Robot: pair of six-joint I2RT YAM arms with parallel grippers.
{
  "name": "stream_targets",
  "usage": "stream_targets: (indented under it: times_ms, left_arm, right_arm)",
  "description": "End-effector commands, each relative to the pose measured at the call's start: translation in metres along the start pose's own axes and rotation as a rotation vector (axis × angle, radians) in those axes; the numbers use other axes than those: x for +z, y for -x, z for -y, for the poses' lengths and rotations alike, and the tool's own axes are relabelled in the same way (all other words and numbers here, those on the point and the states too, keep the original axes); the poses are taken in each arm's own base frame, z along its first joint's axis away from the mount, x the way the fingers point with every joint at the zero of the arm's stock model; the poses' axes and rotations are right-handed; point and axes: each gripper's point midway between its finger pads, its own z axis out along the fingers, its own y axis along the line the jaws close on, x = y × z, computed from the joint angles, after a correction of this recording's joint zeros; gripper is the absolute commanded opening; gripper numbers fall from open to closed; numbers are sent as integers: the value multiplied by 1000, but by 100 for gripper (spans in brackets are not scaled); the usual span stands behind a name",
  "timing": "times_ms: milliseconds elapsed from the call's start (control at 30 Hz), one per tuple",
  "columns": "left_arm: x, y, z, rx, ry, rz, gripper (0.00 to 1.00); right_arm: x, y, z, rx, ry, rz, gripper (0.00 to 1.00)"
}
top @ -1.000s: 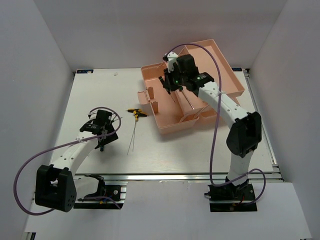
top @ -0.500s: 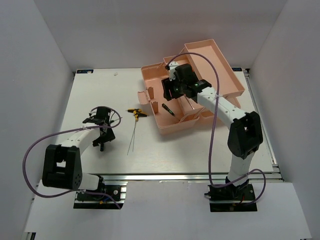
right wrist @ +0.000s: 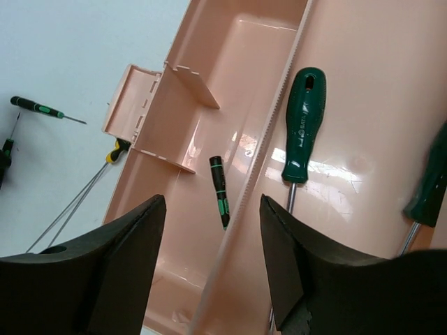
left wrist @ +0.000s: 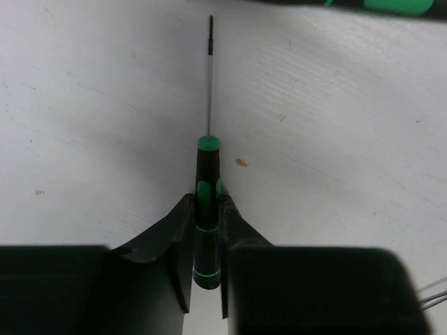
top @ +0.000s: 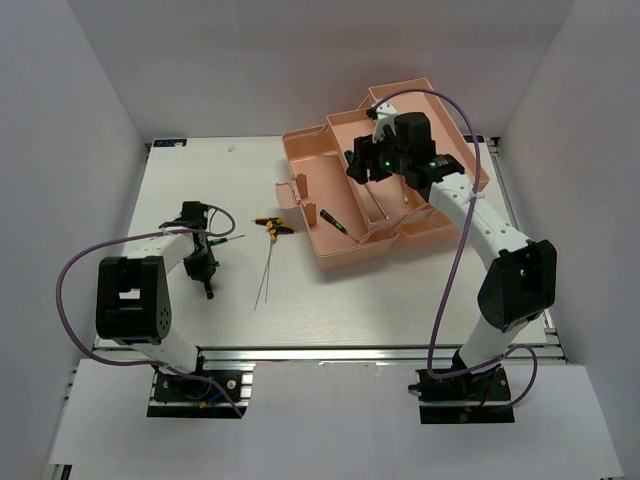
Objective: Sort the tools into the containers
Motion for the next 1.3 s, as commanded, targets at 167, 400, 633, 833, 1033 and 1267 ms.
stream_targets:
  times_ms: [167,400,633,833,1033,1267]
  left_arm:
    - [-13,-25,22,-16,-166,-70,9]
    - [-90,-3,52,-40,-423,47,0]
    - [-166,68,123,-119,-803,211,0]
    - [-194,107,244,-97,-971,217,0]
    - [-191,121,320,-117,-984,222,0]
    - [-177,123,350,-119,-927,206,38]
  right_arm:
    - [-21,21,3,-14,72,73,63]
    - [-47,14,-29,-124,418,107,58]
    - [-60,13,-41,-166,483,152,0]
    - [-64,17,-35,-165,415,167,16]
    - [-71,11,-36,-169,396,172,18]
    - [-74,3,-36,-171,387,168,29]
